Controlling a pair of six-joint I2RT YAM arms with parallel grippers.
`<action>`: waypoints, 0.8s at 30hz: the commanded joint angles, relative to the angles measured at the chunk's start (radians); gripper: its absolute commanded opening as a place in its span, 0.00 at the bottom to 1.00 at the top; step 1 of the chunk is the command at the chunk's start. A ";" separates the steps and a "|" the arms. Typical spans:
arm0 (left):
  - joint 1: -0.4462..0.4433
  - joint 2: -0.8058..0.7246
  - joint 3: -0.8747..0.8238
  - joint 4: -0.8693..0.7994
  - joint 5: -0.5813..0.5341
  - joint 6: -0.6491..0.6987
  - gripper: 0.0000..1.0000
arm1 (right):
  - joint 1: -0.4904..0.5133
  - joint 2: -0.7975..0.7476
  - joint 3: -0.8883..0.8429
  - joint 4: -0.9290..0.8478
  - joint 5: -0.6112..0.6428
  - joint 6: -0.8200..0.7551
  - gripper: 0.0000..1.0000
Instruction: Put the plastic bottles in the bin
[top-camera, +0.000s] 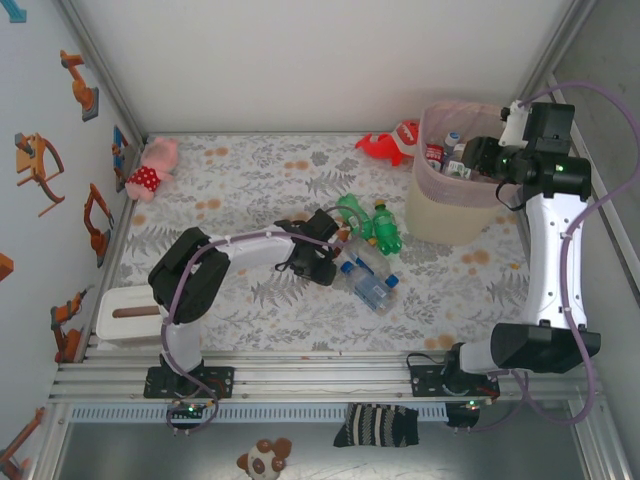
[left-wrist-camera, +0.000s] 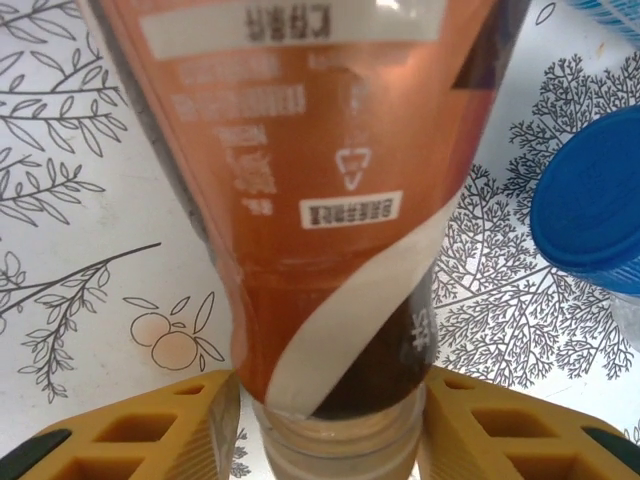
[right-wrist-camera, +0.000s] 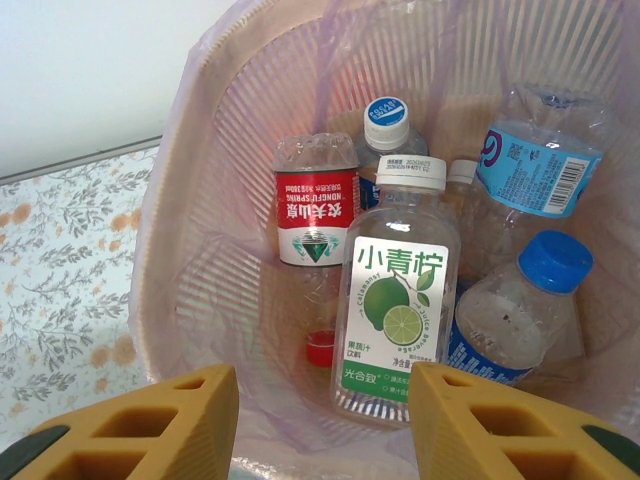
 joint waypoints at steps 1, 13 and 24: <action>-0.006 0.027 0.004 -0.038 0.004 0.016 0.41 | 0.006 -0.023 0.004 0.006 -0.005 0.013 0.47; -0.003 -0.098 -0.032 -0.042 -0.069 0.020 0.31 | 0.006 -0.052 0.007 0.023 -0.055 0.045 0.47; -0.002 -0.338 -0.092 0.109 -0.018 0.088 0.28 | 0.021 -0.134 -0.081 0.193 -0.296 0.132 0.47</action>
